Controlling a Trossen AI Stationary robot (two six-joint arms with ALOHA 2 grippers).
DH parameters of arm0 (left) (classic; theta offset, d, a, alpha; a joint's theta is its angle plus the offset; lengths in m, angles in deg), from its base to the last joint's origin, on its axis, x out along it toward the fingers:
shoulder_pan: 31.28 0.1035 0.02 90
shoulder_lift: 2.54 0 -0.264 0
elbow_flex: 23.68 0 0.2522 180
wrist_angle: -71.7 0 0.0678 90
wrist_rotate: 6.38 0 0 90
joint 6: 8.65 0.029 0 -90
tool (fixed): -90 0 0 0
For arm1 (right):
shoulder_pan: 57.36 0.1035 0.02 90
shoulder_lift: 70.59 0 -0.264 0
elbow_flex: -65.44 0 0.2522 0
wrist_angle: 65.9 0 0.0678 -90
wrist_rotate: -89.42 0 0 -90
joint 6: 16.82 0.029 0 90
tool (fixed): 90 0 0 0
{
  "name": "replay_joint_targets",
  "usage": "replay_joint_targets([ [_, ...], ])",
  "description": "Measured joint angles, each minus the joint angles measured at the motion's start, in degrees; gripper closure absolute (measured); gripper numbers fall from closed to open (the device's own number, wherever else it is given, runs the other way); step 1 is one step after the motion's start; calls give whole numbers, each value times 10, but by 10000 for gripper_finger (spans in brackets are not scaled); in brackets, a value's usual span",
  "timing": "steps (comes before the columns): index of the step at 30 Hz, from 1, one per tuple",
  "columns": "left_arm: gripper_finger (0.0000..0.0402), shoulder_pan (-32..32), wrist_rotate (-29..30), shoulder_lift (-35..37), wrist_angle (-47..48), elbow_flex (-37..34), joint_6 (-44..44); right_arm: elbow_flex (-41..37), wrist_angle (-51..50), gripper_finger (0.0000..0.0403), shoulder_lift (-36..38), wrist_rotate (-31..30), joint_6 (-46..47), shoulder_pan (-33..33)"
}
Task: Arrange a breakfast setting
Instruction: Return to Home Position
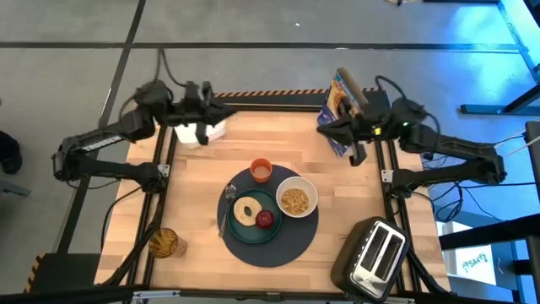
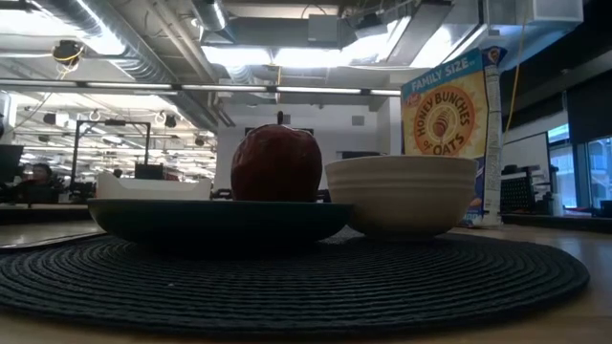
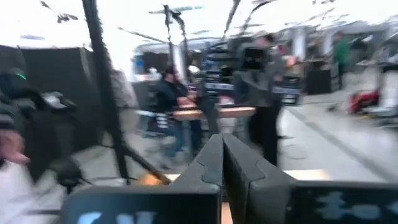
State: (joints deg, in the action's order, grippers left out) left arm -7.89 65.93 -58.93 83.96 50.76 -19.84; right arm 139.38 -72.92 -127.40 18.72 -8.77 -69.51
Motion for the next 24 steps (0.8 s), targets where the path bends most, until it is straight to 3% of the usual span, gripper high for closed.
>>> replay_joint_targets([
  [3, 400, -6, 13, 20, 8, -20, 10, 1, -71, 403, 19, -3, -47, -22],
  [7, 401, -102, 83, 32, -22, -103, 68, -1, -163, 403, 19, -8, -35, -28],
  [10, 401, -156, 142, 57, -52, -166, 91, -22, -98, 403, 13, -42, -42, 29],
  [13, 401, -158, 178, 124, -54, -217, 90, -67, -18, 403, 7, -74, -58, 94],
  [20, 401, -154, 124, 323, -8, -300, 124, -118, -20, 403, 72, -94, -84, 115],
  [24, 401, -167, 115, 396, 10, -362, 77, -163, -17, 403, 133, -77, -82, 94],
])
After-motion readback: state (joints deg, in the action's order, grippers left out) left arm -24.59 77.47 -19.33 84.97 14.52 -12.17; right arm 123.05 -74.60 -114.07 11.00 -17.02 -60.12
